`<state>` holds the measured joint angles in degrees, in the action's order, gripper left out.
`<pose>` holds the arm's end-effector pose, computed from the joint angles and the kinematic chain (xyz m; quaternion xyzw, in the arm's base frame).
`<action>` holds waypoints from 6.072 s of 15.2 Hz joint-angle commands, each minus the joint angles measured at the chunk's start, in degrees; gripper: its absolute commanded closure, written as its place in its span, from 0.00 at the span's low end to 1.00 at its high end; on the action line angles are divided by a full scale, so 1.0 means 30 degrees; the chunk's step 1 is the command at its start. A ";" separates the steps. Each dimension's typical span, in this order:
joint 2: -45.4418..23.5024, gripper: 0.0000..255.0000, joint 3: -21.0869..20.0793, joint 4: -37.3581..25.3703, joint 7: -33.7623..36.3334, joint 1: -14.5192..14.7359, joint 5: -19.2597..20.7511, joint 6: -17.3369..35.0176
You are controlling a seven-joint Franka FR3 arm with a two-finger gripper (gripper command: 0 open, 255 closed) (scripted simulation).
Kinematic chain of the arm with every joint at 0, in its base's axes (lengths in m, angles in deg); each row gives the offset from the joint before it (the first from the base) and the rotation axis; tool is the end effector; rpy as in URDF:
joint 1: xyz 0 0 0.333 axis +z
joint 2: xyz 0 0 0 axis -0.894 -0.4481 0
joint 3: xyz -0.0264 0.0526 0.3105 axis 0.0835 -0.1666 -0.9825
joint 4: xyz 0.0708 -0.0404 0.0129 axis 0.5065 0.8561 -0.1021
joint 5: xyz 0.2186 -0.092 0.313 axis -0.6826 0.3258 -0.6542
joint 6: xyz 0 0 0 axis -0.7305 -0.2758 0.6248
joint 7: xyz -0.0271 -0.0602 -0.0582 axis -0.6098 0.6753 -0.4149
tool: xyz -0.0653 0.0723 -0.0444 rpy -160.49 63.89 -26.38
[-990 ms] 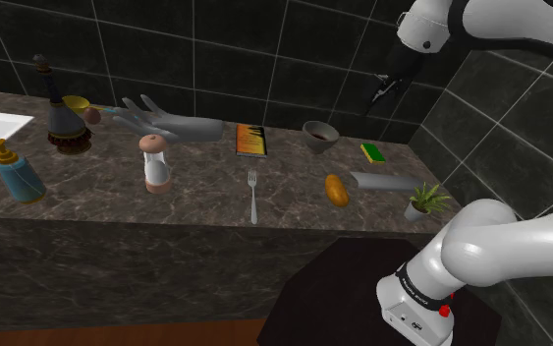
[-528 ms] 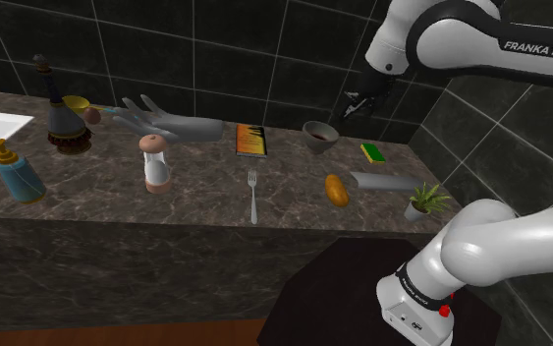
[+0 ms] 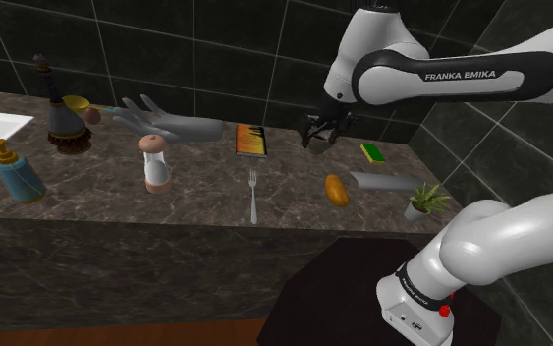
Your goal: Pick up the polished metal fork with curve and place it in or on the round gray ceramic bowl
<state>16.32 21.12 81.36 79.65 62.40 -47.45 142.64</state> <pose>0.4074 0.0845 0.4810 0.9871 -0.1448 0.0584 0.0349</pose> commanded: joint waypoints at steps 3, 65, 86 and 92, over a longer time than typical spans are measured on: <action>-0.2645 0.00 -0.0900 -0.0372 0.2142 -0.0262 0.0032 0.2105; -1.2467 1.00 -0.2020 -0.6679 0.9753 -0.0353 0.2293 0.4728; -1.0769 1.00 -0.0401 -0.7768 0.4858 -0.2732 0.0959 0.2255; -1.1382 1.00 0.0751 -0.8601 0.2154 -0.4158 0.0755 0.2111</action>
<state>-17.15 22.72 56.16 87.70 50.74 -45.13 148.86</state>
